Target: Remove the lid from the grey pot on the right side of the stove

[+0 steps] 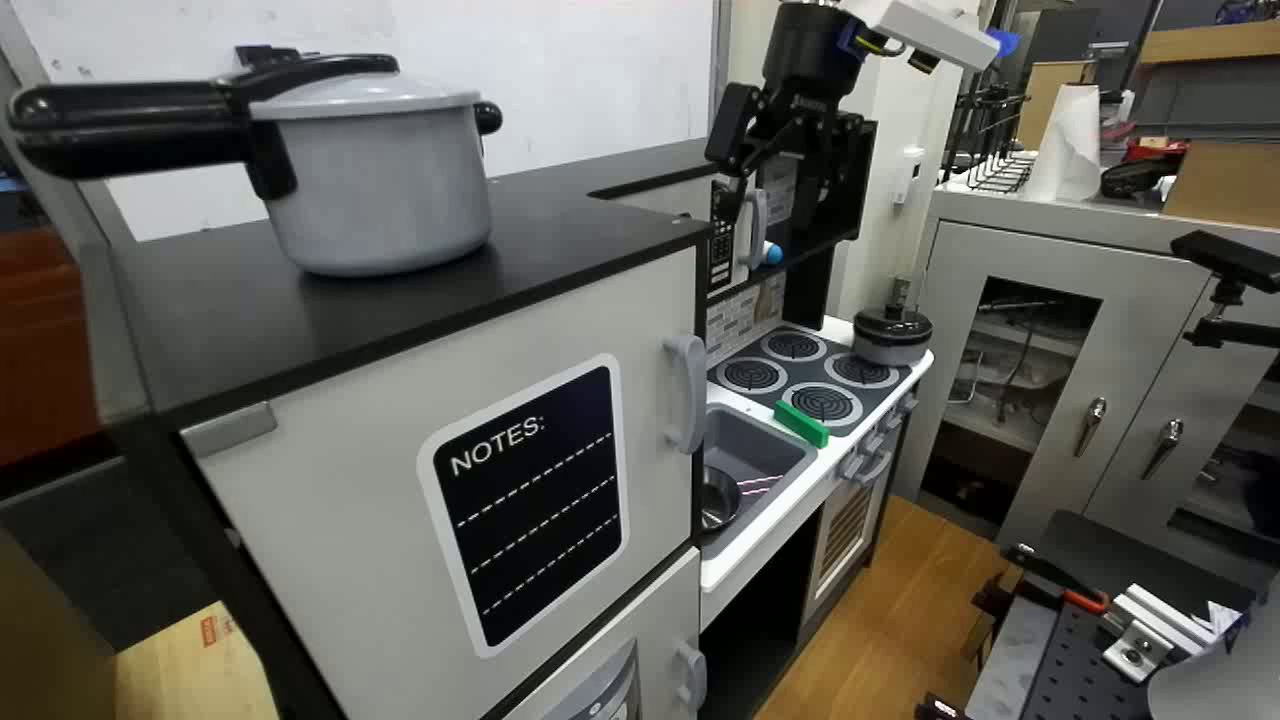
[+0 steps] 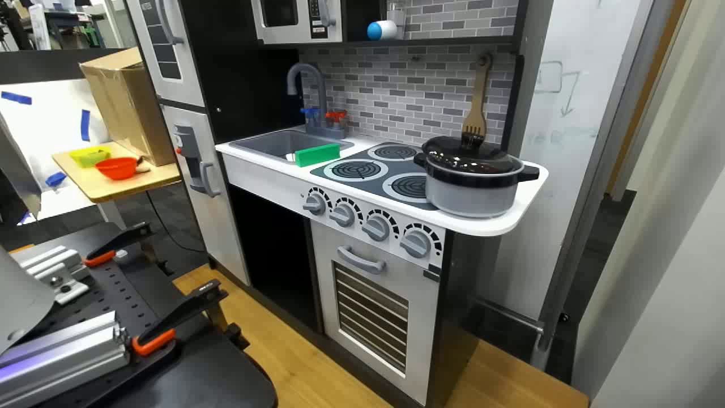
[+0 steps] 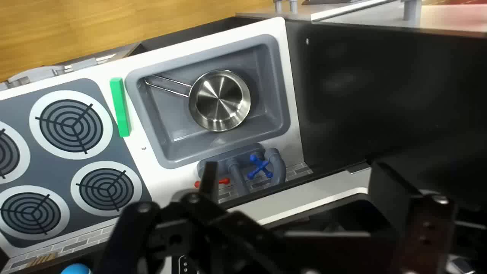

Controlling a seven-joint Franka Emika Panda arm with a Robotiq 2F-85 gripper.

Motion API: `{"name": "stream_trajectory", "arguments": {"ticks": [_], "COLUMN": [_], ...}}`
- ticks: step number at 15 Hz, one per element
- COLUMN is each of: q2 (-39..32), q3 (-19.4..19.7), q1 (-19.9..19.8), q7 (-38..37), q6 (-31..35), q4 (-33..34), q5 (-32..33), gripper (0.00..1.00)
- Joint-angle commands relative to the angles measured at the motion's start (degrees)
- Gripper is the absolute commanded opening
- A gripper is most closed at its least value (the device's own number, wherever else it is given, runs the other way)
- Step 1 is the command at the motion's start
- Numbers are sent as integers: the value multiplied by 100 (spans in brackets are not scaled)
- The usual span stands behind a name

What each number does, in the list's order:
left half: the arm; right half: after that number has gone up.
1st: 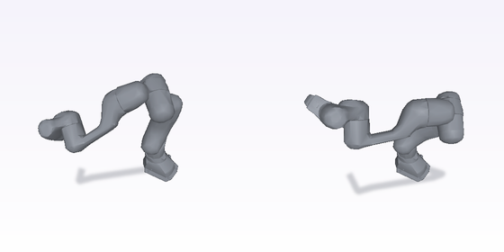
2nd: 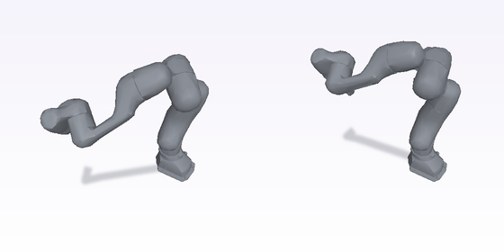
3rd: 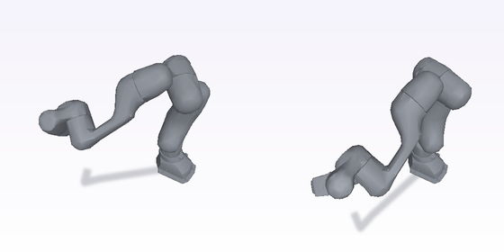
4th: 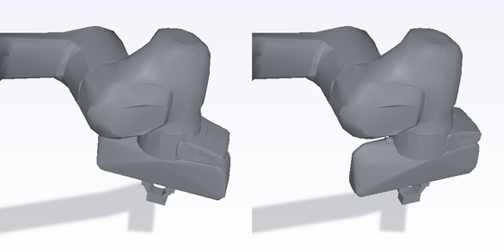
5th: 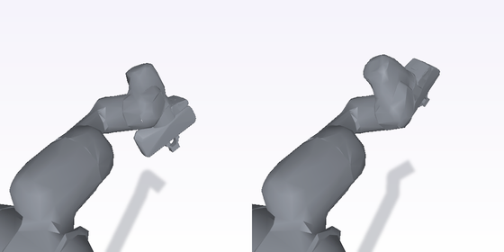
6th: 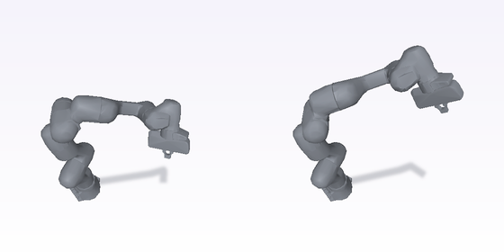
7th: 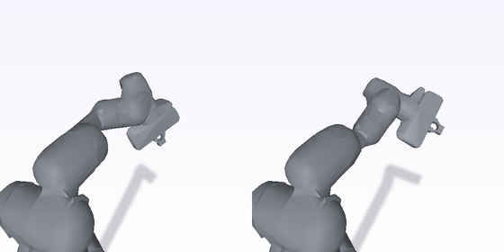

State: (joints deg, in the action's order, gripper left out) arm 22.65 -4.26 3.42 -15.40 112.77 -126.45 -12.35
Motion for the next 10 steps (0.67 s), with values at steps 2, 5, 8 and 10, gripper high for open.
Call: {"name": "stream_trajectory", "arguments": {"ticks": [2,5,8,10], "q2": [17,114,195,279], "q3": [-41,-8,89,155], "q1": [-110,-272,-294,-281], "q7": [-92,-370,-374,-409], "q6": [16,12,128,240], "q4": [-25,-138,-233,-305], "q5": [101,248,9,-250], "gripper": [100,100,100,100]}}
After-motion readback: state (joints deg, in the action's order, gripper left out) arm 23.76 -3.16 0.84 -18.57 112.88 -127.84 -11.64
